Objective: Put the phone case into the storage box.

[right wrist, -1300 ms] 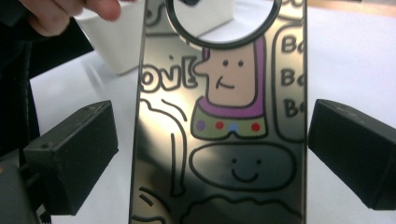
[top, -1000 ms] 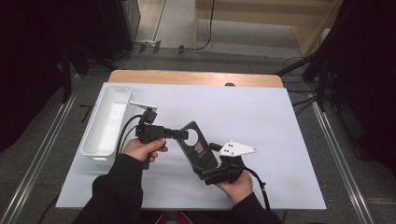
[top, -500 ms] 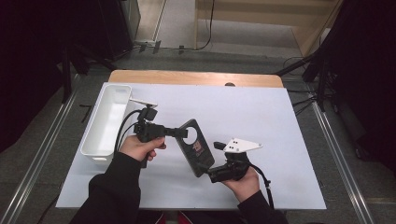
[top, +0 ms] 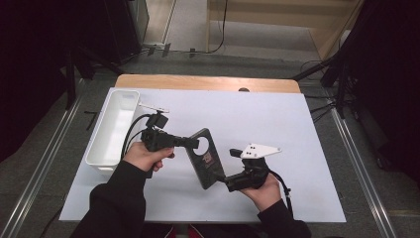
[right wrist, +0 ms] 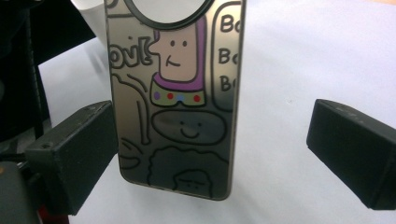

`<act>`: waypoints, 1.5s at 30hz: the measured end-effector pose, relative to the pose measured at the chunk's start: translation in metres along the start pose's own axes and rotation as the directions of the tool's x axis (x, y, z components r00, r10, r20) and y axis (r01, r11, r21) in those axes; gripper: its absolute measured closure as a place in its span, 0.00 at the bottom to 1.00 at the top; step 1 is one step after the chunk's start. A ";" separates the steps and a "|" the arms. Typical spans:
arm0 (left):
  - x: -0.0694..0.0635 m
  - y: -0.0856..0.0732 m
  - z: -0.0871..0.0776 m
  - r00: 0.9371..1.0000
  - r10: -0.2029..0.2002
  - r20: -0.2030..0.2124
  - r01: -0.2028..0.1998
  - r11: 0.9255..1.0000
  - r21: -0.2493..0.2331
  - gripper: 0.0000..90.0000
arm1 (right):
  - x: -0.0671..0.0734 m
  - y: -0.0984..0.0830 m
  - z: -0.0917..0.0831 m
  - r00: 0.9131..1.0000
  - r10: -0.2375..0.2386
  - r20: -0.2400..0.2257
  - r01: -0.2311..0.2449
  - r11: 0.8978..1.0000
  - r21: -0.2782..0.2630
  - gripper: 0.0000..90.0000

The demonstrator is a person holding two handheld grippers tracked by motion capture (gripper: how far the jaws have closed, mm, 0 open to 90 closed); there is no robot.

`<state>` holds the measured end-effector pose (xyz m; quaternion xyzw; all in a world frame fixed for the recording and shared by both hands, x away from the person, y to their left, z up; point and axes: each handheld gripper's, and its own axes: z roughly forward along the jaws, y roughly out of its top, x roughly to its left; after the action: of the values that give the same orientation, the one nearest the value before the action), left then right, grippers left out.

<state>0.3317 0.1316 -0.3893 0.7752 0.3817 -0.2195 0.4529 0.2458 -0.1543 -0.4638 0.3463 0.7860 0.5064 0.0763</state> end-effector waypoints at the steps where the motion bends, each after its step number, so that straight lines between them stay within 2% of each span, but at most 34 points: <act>1: 0.000 0.000 0.000 1.000 0.002 -0.002 -0.002 1.000 0.003 0.88 | 0.000 0.000 0.000 1.000 0.001 -0.003 -0.001 1.000 -0.001 0.01; 12: -0.005 0.006 -0.001 0.998 0.063 -0.025 -0.062 0.997 0.040 0.88 | -0.003 0.003 0.001 1.000 0.005 -0.031 -0.004 1.000 0.013 0.02; 17: -0.006 0.006 -0.001 0.994 0.097 -0.043 -0.094 0.994 0.058 0.88 | -0.004 0.006 0.001 0.999 -0.002 -0.036 0.002 1.000 0.011 0.02; 24: -0.010 0.007 -0.002 0.989 0.138 -0.047 -0.134 0.988 0.070 0.88 | -0.006 0.011 -0.001 1.000 -0.001 -0.032 0.001 1.000 0.003 0.02; 38: -0.009 0.007 -0.002 0.985 0.156 -0.071 -0.150 0.986 0.076 0.88 | -0.009 0.018 -0.002 1.000 0.009 -0.012 -0.008 1.000 0.003 0.02; 45: -0.012 0.010 -0.002 0.980 0.179 -0.087 -0.173 0.982 0.076 0.88 | -0.011 0.022 0.001 1.000 0.023 0.004 -0.023 1.000 -0.001 0.02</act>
<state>0.3319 0.1251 -0.3746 0.8304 0.3248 -0.1549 0.4253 0.2642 -0.1551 -0.4481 0.3564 0.7815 0.5070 0.0723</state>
